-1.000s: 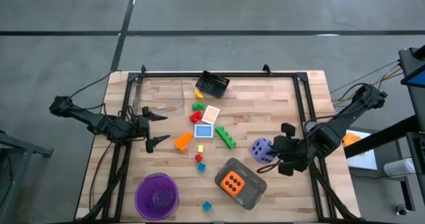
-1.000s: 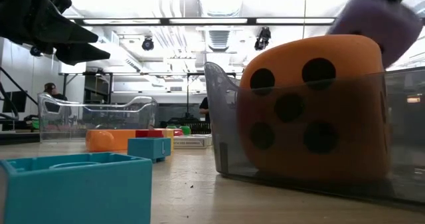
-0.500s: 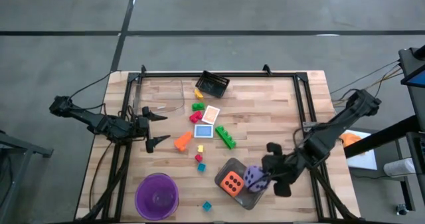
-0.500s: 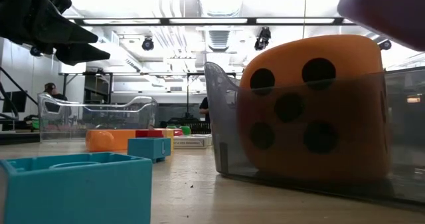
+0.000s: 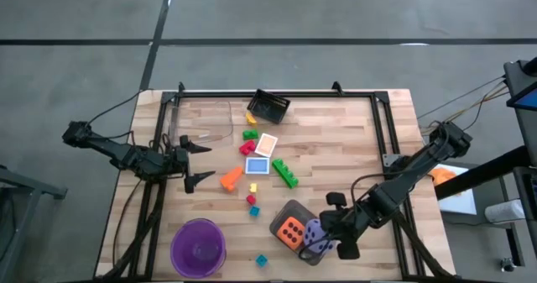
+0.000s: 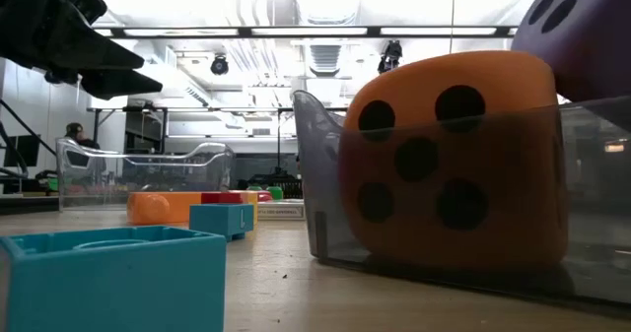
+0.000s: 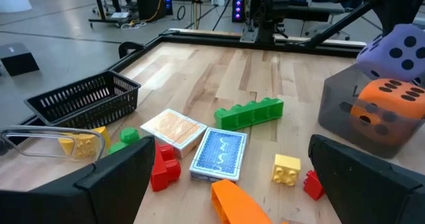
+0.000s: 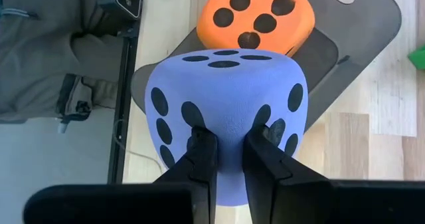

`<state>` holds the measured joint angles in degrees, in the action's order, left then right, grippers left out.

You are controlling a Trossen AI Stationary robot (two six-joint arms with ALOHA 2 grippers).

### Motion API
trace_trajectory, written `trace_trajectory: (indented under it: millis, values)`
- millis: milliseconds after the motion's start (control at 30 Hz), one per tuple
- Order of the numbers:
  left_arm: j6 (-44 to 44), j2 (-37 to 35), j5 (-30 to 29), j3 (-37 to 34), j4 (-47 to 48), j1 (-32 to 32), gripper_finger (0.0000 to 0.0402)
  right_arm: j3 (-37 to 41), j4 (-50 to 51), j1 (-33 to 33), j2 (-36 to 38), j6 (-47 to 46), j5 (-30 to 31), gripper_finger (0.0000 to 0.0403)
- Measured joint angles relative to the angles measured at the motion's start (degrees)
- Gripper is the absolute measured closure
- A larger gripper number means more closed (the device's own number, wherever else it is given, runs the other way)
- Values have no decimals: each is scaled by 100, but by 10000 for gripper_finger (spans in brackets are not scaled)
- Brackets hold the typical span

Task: Pick & Place Toys
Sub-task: Put the violet die into the gray bin, then put the bottom green game piece into the transparent bin

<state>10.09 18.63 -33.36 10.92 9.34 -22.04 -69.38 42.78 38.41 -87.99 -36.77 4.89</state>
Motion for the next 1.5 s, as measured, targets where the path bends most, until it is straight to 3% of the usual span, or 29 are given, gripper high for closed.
trace_trajectory:
  millis: [300, 700, 900, 1067, 1200, 1333, 1500]
  values:
    - [28, 0, 0, 0, -2, 0, 3, -11, -12, 0, 70, -27, 52, 338]
    - [29, 0, 0, 0, -2, -1, 3, -72, -34, -81, 51, -44, 348, 186]
    - [34, 0, 0, 0, -2, -2, 3, -78, -97, -99, 72, -46, 424, 131]
    - [46, 0, 0, 0, -2, -2, 3, -337, -101, -98, 80, 211, 821, 118]
    - [48, 0, -2, 0, -2, -1, 3, -553, -279, -96, 91, 777, 1523, 117]
    - [50, 0, -2, 0, -2, -1, 3, -511, -1109, -117, 93, 1624, 1984, 117]
    - [87, -2, 3, 0, -50, -2, 3, -107, -2727, -312, 75, 2762, 2042, 117]
